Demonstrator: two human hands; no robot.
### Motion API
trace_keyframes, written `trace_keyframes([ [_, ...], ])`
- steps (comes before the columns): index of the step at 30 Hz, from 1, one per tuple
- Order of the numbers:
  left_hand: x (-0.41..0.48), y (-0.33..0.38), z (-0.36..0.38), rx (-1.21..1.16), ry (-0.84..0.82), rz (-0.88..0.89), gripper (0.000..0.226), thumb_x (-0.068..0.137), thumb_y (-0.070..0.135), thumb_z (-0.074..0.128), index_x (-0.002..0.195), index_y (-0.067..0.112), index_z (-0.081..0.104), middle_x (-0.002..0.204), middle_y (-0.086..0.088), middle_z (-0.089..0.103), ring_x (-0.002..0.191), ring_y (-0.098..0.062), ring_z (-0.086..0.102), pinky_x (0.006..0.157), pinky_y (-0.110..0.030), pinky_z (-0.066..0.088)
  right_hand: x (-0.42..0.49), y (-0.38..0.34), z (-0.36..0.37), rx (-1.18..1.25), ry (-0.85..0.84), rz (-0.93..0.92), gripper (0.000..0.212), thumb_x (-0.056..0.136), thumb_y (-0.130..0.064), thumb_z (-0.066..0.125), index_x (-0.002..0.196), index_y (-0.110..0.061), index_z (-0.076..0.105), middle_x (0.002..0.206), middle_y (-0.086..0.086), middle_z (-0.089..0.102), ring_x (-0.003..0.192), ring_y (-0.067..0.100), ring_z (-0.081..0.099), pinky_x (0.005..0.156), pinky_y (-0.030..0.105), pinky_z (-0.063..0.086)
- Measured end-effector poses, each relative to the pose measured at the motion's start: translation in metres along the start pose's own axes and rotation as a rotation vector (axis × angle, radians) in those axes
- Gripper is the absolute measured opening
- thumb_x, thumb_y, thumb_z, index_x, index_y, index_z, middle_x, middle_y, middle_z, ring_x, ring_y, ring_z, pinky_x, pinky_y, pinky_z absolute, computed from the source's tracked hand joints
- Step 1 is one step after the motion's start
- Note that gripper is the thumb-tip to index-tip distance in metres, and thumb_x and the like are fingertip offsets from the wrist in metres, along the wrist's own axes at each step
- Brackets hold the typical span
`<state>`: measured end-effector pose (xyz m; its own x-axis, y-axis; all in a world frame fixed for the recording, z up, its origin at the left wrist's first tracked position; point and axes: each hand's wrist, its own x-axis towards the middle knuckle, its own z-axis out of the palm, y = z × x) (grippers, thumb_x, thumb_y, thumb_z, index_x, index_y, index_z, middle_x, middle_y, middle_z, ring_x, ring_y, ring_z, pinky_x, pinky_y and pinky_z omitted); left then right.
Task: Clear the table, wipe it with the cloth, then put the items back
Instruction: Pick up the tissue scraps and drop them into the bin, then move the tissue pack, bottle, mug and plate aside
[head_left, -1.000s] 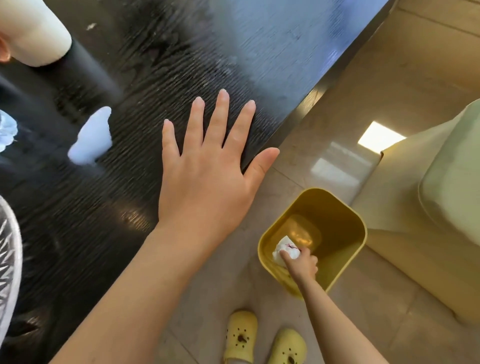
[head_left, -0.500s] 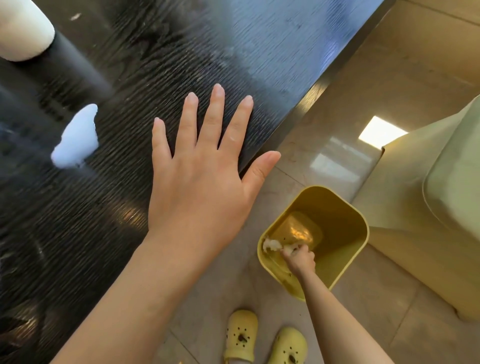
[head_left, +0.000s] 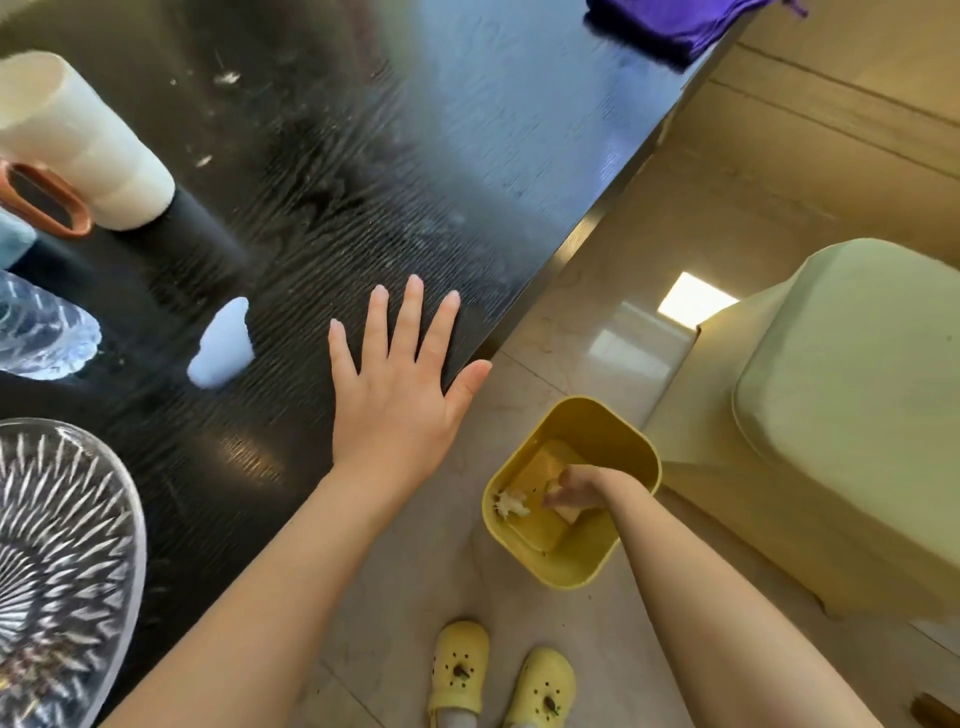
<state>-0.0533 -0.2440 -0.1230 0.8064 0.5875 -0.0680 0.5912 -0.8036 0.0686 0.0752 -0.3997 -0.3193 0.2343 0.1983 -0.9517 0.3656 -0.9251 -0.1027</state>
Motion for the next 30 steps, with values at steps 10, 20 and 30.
trace_keyframes([
  [10,0.006,0.004,-0.030,0.022,-0.271,0.001,0.066,0.094,0.056,0.015,0.150,0.027,-0.007,0.160,-0.005,-0.011,0.147,-0.030,-0.012,0.116,-0.056,0.000,-0.192,-0.034,-0.102,-0.110,0.011,-0.019,0.073,0.085,-0.054,0.056,0.142,-0.013,0.037,0.142,0.013,0.047,0.123,0.036,0.051,0.100,0.046,0.047],
  [20,0.002,0.000,-0.143,-0.223,-0.702,-0.066,0.065,0.097,0.051,0.028,0.151,0.020,0.011,0.157,-0.009,0.023,0.144,-0.028,0.023,0.116,-0.045,0.020,-0.358,-0.085,-0.150,-0.317,0.126,-0.228,0.061,0.094,-0.047,0.046,0.144,-0.014,0.034,0.144,0.010,0.047,0.123,0.032,0.054,0.098,0.042,0.046],
  [30,-0.045,-0.056,-0.279,-0.214,-0.641,-0.151,0.060,0.093,0.059,0.028,0.139,0.024,0.041,0.139,-0.003,0.048,0.118,-0.025,0.051,0.098,-0.043,0.047,-0.469,-0.168,-0.175,-0.531,0.296,-0.378,0.057,0.094,-0.046,0.046,0.139,-0.014,0.041,0.138,0.009,0.052,0.117,0.028,0.059,0.100,0.050,0.047],
])
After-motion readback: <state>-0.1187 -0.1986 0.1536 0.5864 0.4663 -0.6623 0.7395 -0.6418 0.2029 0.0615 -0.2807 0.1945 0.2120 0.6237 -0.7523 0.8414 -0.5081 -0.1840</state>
